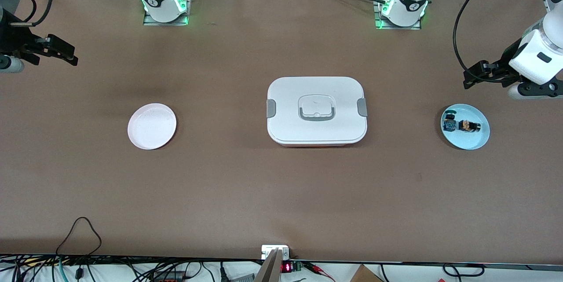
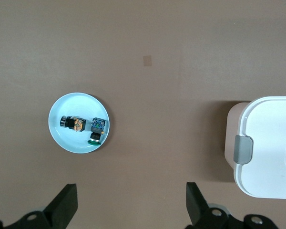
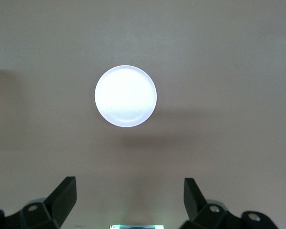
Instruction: Transfer orange switch to right arm and place
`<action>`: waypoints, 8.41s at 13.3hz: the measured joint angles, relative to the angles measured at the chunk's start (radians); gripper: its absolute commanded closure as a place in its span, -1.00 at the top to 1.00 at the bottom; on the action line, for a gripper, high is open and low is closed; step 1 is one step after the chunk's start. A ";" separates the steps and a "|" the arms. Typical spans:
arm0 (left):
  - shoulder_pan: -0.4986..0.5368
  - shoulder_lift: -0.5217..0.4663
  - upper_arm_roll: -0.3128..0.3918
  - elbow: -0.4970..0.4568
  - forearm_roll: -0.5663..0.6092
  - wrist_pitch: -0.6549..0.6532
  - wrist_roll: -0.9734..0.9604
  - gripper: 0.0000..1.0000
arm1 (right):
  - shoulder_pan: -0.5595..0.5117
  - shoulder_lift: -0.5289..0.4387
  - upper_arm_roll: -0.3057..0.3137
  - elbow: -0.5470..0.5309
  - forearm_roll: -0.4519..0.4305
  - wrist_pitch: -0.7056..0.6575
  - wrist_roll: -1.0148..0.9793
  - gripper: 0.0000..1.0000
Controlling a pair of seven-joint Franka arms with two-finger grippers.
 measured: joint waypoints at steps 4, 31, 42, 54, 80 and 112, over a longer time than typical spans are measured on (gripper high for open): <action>0.000 0.000 0.000 0.000 0.000 0.000 0.000 1.00 | 0.000 0.000 0.000 0.000 0.000 0.002 0.000 1.00; 0.002 0.001 0.003 0.005 0.000 -0.053 0.000 1.00 | 0.000 0.004 0.000 0.000 0.000 0.008 0.000 1.00; 0.046 0.069 0.015 0.005 0.000 -0.127 0.000 1.00 | 0.007 0.004 0.003 0.000 0.000 0.008 -0.002 1.00; 0.224 0.183 0.019 -0.325 0.133 0.397 0.266 1.00 | 0.010 0.004 0.004 0.000 -0.001 0.008 -0.002 1.00; 0.356 0.421 0.018 -0.512 0.133 0.944 0.547 1.00 | 0.010 0.015 -0.006 0.001 -0.001 0.012 -0.001 1.00; 0.355 0.251 -0.147 -0.167 -0.139 0.040 0.976 -0.68 | 0.012 0.017 -0.002 0.007 0.000 0.032 -0.003 1.00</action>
